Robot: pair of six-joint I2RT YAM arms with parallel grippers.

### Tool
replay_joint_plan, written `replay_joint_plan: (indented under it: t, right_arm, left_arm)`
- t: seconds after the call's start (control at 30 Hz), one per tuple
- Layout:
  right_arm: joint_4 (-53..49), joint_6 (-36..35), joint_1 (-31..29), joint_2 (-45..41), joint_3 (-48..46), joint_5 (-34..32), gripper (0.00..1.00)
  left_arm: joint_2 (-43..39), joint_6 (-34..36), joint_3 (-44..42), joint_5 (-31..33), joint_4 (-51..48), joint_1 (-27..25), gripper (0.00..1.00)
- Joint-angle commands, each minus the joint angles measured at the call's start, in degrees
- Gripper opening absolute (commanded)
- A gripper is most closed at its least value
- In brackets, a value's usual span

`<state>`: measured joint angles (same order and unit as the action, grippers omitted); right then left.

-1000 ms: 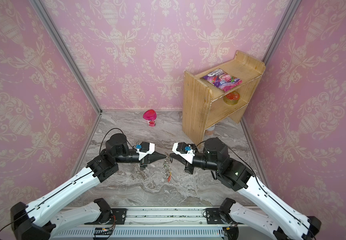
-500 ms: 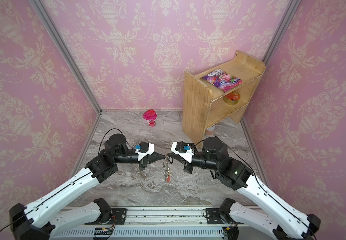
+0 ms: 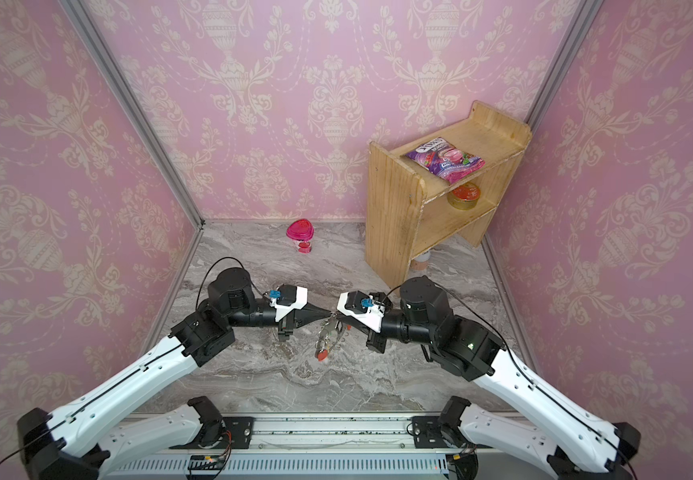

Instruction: Put the keys on the keyring

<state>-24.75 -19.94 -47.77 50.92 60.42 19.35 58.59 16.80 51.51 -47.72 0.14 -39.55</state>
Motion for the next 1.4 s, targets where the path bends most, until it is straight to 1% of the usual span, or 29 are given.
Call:
replay_joint_plan:
  t: [0.0, 0.23, 0.63, 0.8, 1.1, 1.37]
  right_arm:
    - [1.42, 0.18, -0.35, -1.83, 0.90, -2.46, 0.00]
    - [6.16, 3.70, -0.39, -2.49, -1.09, -3.07, 0.00]
    - [9.05, 6.42, -0.35, -1.03, -1.55, -2.74, 0.00]
    - [9.26, 6.87, -0.31, -0.55, -1.62, -3.05, 0.00]
    - [8.86, 6.76, -0.34, -0.47, -1.78, -5.78, 0.00]
    - [9.13, 5.93, -2.01, -1.03, -2.31, -8.71, 0.00]
  left_arm:
    - [-0.93, -1.59, 0.79, -0.79, 2.66, 0.31, 0.00]
    - [-2.06, -0.91, -0.58, 1.75, 4.03, 0.32, 0.00]
    - [-2.73, -1.06, -0.64, 2.31, 4.13, 0.32, 0.00]
    - [-2.86, -1.06, -0.62, 2.52, 4.25, 0.28, 0.00]
    - [-3.30, -1.15, -0.53, 2.37, 4.31, 0.29, 0.00]
    - [-2.97, -1.67, 0.38, 3.64, 3.25, 0.28, 0.00]
